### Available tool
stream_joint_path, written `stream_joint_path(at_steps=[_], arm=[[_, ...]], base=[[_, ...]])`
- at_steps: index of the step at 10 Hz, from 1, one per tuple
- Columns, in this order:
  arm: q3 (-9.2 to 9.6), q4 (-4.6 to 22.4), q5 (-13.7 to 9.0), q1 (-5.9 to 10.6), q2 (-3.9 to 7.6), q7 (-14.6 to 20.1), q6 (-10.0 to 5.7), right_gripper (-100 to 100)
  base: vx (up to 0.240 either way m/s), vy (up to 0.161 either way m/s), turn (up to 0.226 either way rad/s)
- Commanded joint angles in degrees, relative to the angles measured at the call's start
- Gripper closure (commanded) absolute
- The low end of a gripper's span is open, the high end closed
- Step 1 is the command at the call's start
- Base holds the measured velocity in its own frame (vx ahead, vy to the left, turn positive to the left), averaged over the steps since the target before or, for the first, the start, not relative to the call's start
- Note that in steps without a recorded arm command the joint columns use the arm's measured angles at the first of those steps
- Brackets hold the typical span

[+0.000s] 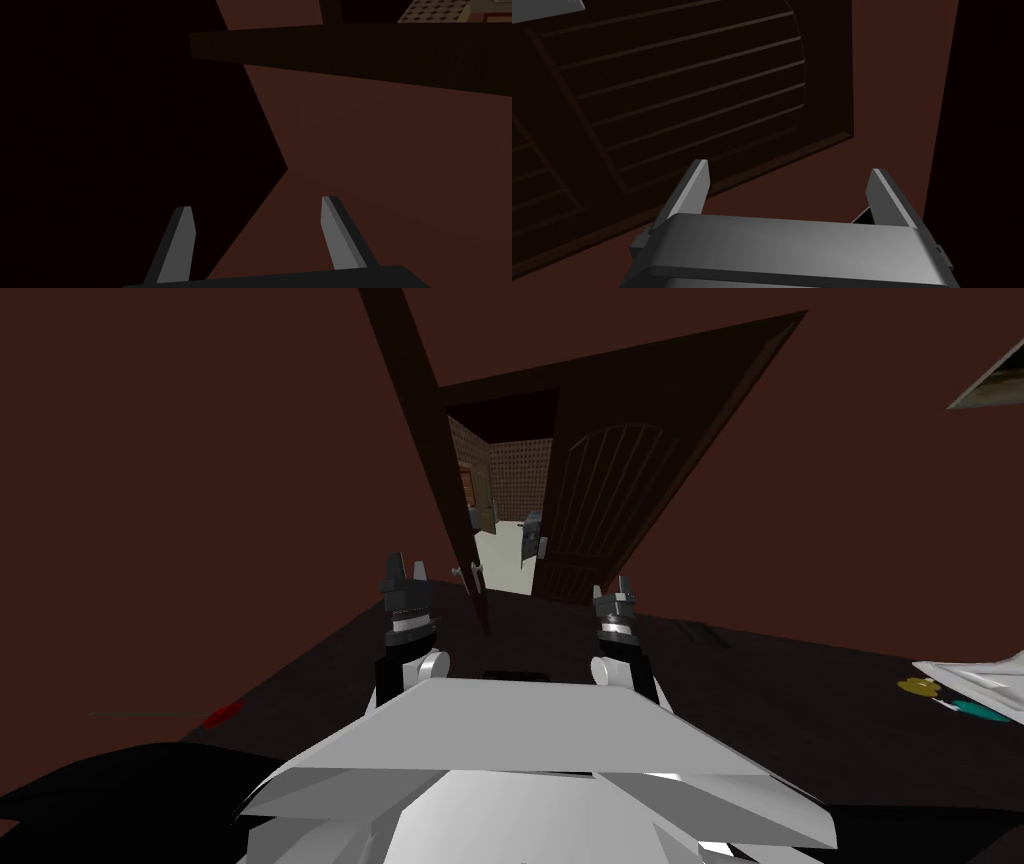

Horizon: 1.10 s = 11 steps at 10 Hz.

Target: Pull the door open

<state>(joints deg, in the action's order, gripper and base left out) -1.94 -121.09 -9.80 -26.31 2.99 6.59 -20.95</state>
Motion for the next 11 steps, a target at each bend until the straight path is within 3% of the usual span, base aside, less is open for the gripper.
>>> stream_joint_path(at_steps=[1,11], arm=[[0.17,1.80,-0.86,0.83,0.52,-0.53,-0.32,-100],[0.61,16.95,-7.98,8.87,4.97,-4.21,-2.52,-100]], base=[[0.072,0.011,0.053],[0.084,0.008,0.060]])
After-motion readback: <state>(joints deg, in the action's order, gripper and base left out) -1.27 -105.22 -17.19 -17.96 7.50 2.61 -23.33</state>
